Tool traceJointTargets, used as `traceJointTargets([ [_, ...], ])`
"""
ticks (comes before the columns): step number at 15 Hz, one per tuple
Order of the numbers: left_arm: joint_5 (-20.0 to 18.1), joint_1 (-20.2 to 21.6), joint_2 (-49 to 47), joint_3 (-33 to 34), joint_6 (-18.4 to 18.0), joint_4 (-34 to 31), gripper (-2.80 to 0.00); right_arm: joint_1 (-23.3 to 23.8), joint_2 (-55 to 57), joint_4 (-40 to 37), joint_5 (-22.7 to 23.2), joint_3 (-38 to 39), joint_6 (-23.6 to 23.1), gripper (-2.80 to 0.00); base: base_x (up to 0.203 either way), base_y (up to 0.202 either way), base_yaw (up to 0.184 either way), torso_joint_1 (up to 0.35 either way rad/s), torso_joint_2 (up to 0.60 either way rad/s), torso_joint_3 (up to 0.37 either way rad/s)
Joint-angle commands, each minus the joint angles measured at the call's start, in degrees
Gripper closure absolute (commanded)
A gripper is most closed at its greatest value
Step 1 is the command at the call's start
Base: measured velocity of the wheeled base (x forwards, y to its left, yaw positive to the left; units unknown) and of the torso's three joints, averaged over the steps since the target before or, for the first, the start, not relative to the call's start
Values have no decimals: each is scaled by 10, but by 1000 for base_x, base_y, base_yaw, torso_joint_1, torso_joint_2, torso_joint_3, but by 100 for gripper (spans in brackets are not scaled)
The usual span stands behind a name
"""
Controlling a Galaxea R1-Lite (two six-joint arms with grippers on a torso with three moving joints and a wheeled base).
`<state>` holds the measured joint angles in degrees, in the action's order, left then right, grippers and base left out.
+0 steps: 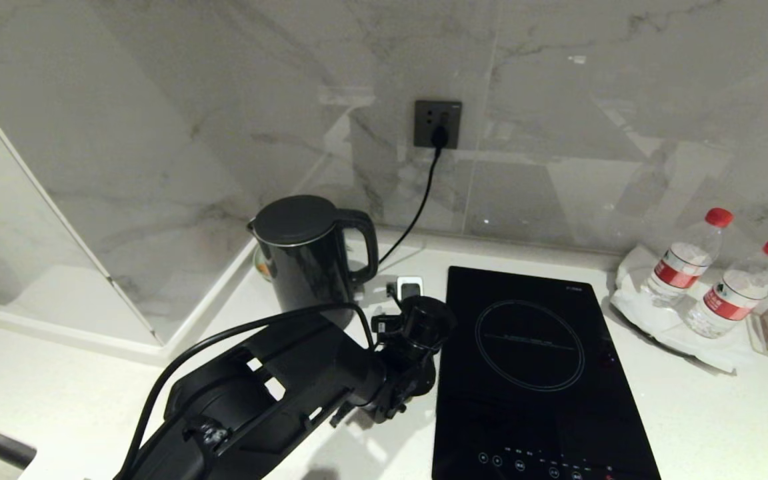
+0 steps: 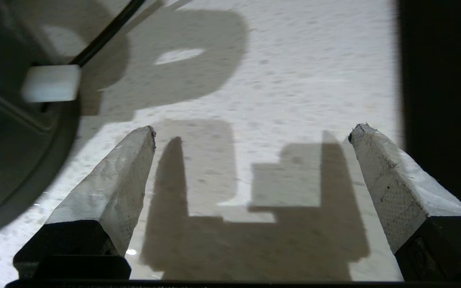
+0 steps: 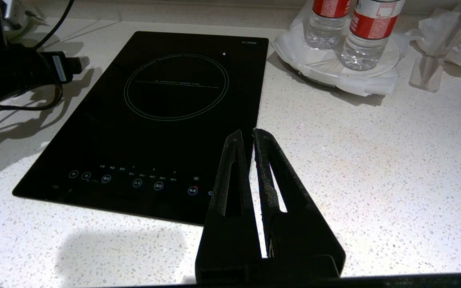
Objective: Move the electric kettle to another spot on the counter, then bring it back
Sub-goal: Pick up the kettle
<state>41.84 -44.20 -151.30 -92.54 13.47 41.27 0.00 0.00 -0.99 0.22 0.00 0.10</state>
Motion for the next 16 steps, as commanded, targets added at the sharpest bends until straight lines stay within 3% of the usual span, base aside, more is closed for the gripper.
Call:
traceJointTargets([
  [1,3,2,-1,6,2,3,-280,0,1,-1,0,0,0,0,0,0,0,0,0,0],
  [4,2,-3,38,41,11,3,-280,0,1,-1,0,0,0,0,0,0,0,0,0,0],
  [6,1,-5,91,112,16,12,-280,0,1,0,0,0,0,0,0,0,0,0,0,0],
  [10,1,-7,205,256,22,97,-280,0,0,0,0,0,0,0,0,0,0,0,0,0],
  [16,26,-7,234,268,17,138,-280,0,1,0,0,0,0,0,0,0,0,0,0,0],
])
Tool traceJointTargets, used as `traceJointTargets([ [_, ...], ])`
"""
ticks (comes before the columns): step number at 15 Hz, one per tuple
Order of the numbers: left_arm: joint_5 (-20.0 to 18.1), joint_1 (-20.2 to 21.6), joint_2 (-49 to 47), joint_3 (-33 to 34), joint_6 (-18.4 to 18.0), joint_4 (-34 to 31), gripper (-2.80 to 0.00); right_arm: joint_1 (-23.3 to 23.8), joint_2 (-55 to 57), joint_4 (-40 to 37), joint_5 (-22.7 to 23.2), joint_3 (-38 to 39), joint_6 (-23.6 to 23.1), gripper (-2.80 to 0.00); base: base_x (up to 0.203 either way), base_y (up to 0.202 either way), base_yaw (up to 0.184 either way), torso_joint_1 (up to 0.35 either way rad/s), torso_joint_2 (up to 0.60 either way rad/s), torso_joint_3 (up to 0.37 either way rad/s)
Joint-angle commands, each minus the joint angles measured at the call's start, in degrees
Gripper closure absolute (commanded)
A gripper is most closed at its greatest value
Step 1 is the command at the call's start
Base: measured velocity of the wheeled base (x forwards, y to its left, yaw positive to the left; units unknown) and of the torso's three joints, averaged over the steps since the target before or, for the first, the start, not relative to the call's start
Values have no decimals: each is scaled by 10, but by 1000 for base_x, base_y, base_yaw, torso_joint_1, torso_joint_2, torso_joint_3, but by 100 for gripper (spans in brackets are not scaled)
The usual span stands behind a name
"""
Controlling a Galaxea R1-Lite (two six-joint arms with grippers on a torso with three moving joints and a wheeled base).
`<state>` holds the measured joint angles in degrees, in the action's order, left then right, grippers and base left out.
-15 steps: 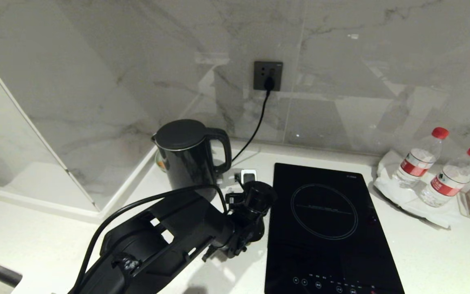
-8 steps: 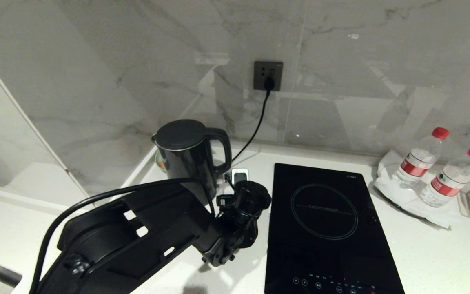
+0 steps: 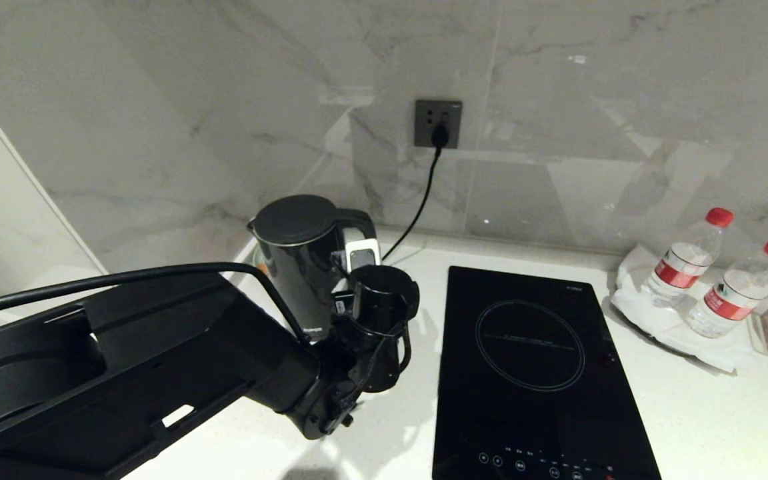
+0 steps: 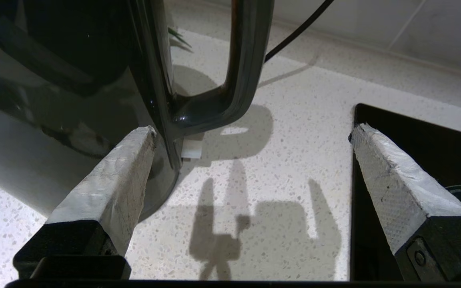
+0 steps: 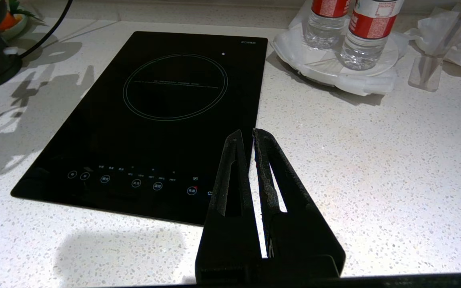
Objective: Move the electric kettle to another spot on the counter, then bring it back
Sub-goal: Pick up the kettle
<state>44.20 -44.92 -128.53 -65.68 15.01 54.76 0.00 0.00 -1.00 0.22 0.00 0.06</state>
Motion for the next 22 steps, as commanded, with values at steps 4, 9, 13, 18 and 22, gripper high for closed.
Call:
traceJointTargets([
  [4,1,-4,4,-28,-8,2,-280,0,1,0,0,0,-1,0,0,0,0,0,0,0],
  [9,-1,-9,-45,-114,-37,-3,-280,0,0,0,0,0,-1,0,0,0,0,0,0,0],
  [13,-2,2,-90,-181,-64,-10,-280,0,0,0,0,0,0,0,0,0,0,0,0,0],
  [18,-2,27,-127,-259,-73,-44,-280,0,0,0,0,0,0,0,0,0,0,0,0,0],
  [22,-3,36,-137,-311,-78,-76,-280,0,0,0,0,0,0,0,0,0,0,0,0,0],
])
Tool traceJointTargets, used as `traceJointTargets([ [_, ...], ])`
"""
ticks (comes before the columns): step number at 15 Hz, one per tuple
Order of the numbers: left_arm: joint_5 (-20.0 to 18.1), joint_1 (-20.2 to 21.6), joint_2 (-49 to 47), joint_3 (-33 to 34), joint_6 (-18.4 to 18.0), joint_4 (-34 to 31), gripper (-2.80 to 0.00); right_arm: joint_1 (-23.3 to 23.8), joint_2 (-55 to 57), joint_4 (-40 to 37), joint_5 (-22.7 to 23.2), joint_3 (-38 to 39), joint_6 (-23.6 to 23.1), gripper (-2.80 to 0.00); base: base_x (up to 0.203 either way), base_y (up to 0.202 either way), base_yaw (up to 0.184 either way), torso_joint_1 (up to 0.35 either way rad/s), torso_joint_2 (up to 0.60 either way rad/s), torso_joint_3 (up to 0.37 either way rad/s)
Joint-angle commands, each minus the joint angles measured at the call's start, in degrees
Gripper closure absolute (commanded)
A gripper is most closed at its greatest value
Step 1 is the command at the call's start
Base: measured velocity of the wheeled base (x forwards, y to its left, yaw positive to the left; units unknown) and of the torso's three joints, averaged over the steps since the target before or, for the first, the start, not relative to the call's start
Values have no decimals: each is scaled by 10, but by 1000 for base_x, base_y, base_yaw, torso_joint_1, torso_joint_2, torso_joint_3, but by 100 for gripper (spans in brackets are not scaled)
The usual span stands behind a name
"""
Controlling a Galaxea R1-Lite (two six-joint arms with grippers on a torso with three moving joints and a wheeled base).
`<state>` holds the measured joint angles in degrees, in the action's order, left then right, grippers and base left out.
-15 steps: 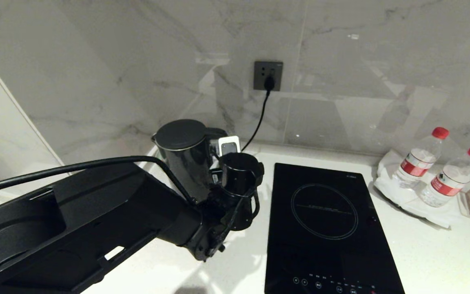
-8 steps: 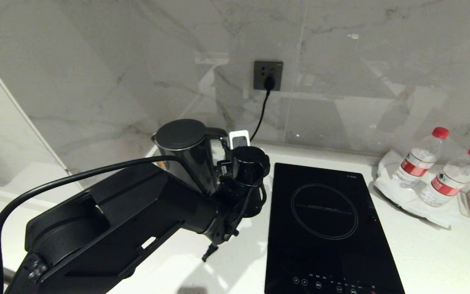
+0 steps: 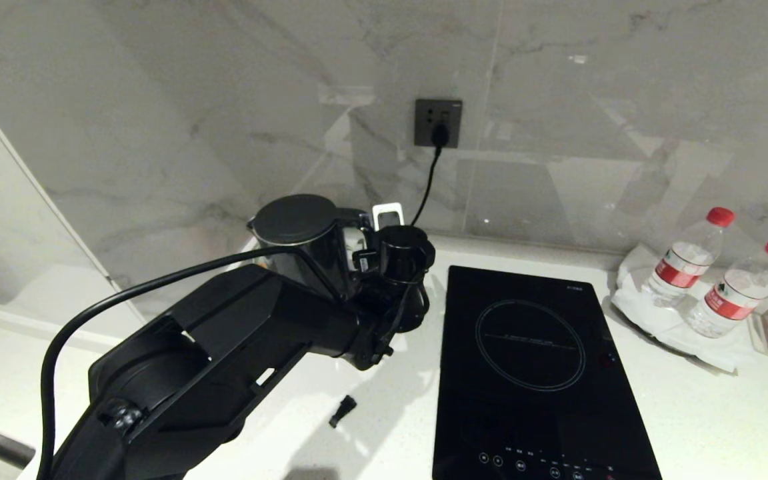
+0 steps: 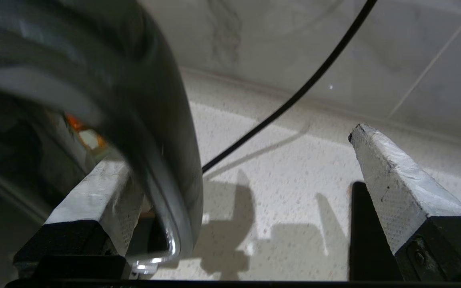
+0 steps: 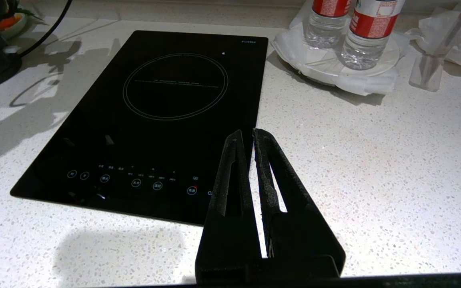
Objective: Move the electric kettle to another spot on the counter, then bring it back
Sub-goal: Pick up the kettle
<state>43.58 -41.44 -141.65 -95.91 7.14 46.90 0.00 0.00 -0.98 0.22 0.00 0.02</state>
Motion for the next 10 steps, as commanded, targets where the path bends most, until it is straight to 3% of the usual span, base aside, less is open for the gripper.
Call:
traceJointTargets([
  [1,3,2,-6,-12,1,0,-280,0,0,0,0,0,0,0,0,0,0,0,0,0],
  [10,0,16,-10,-37,-10,-10,-280,0,0,-1,0,0,1,0,0,0,0,0,0,0],
])
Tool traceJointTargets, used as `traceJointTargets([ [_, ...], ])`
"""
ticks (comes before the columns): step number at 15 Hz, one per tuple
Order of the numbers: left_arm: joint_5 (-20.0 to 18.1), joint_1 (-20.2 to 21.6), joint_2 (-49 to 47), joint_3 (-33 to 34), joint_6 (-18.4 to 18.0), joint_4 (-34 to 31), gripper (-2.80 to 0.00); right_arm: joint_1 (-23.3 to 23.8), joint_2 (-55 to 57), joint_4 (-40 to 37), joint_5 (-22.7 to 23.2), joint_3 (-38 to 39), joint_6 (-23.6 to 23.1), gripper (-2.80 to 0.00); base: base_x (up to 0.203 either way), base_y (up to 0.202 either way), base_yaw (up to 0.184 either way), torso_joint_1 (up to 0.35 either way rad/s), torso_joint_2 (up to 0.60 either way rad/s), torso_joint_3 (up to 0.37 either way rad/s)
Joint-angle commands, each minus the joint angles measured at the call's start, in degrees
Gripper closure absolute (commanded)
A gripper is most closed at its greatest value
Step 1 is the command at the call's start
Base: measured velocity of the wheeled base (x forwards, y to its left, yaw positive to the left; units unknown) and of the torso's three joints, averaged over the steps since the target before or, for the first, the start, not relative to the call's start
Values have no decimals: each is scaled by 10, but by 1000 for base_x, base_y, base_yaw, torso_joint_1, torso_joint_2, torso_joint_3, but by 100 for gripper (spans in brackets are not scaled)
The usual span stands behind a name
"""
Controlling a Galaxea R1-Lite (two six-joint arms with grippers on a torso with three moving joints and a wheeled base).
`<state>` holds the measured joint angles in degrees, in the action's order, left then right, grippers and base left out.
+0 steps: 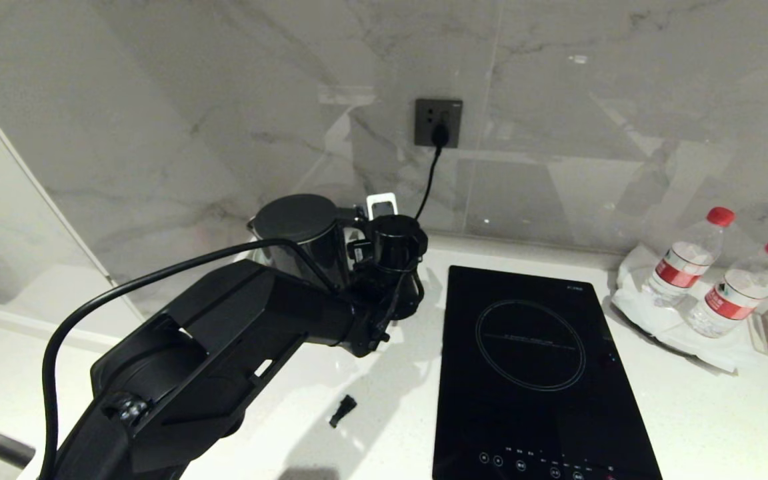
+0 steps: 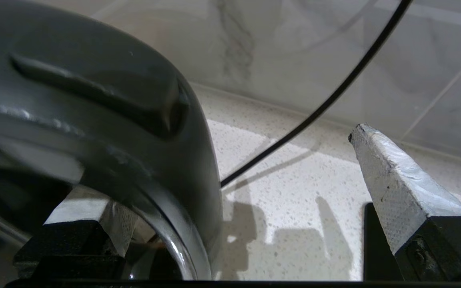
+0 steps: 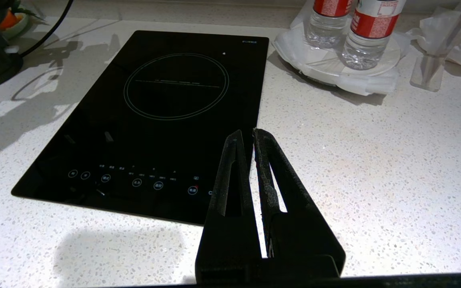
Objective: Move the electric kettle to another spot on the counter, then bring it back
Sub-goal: Pick up the kettle
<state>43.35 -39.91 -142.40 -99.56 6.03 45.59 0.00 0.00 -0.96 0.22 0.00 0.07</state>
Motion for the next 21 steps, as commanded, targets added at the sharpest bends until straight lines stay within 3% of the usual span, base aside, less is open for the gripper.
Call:
traceJointTargets([
  [1,3,1,-6,-8,0,3,-280,0,0,0,0,0,0,0,0,0,0,0,0,0],
  [20,5,12,-4,-14,-3,-5,-280,0,0,0,0,0,0,0,0,0,0,0,0,0],
  [21,5,12,-5,-14,-3,-6,-167,0,1,0,0,0,0,0,0,0,0,0,0,0],
])
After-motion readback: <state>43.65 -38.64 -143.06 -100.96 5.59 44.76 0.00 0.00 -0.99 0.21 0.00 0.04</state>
